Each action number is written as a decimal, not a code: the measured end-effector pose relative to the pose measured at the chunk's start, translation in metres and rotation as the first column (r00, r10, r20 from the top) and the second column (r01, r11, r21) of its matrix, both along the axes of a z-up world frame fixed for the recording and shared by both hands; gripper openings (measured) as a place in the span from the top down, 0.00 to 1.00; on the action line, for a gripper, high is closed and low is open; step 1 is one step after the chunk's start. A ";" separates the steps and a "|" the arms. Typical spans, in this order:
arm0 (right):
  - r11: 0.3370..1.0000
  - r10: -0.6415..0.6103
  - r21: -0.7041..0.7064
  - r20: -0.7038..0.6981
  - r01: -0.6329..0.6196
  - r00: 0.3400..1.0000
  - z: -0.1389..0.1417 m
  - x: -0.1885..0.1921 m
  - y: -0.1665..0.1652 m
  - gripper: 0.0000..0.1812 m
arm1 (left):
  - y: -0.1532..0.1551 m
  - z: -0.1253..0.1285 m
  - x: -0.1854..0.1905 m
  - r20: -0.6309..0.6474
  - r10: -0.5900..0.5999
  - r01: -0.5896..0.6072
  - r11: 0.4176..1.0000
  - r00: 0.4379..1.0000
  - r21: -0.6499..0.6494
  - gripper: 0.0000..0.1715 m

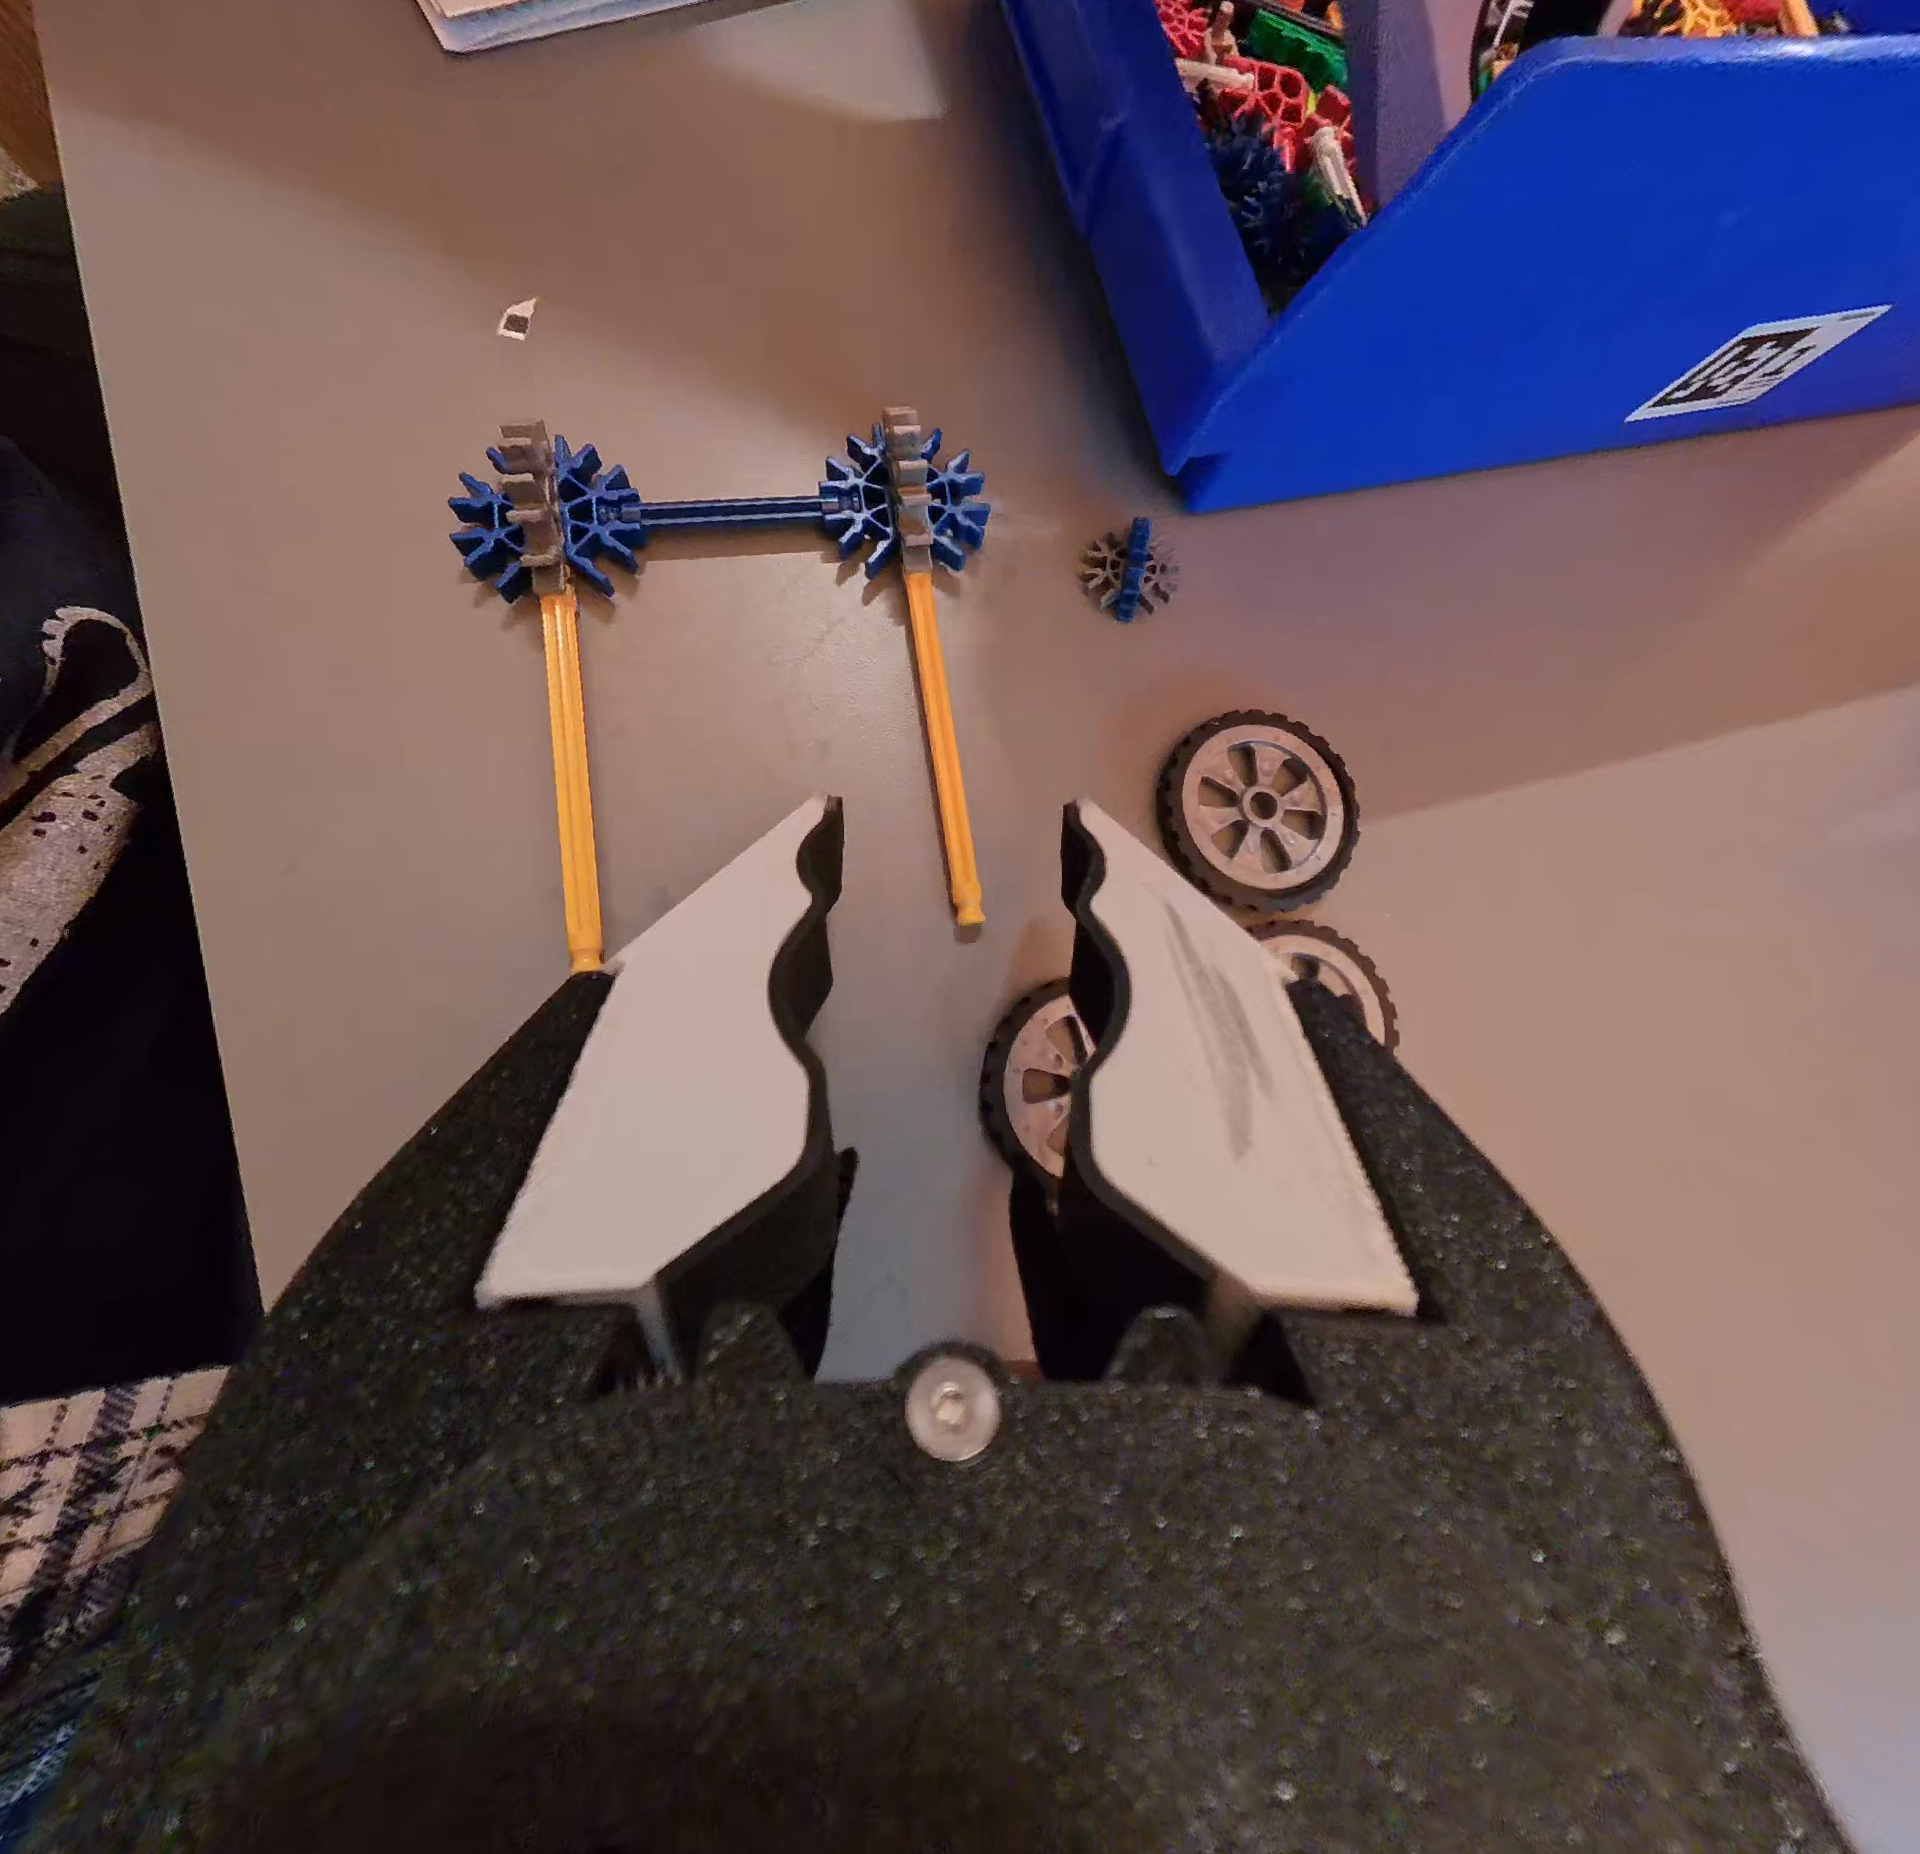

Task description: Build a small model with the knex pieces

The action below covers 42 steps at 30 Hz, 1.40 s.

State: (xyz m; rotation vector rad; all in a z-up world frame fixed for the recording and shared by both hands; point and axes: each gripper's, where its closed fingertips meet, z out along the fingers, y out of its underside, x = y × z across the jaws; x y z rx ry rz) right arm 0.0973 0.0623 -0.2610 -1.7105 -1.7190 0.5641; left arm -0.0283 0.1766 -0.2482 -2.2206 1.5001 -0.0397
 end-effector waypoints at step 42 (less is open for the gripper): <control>0.997 -0.068 -0.002 -0.336 0.071 0.939 0.078 -0.056 0.023 0.77 | -0.030 0.124 -0.021 0.606 -0.069 -0.159 0.935 0.792 0.315 0.99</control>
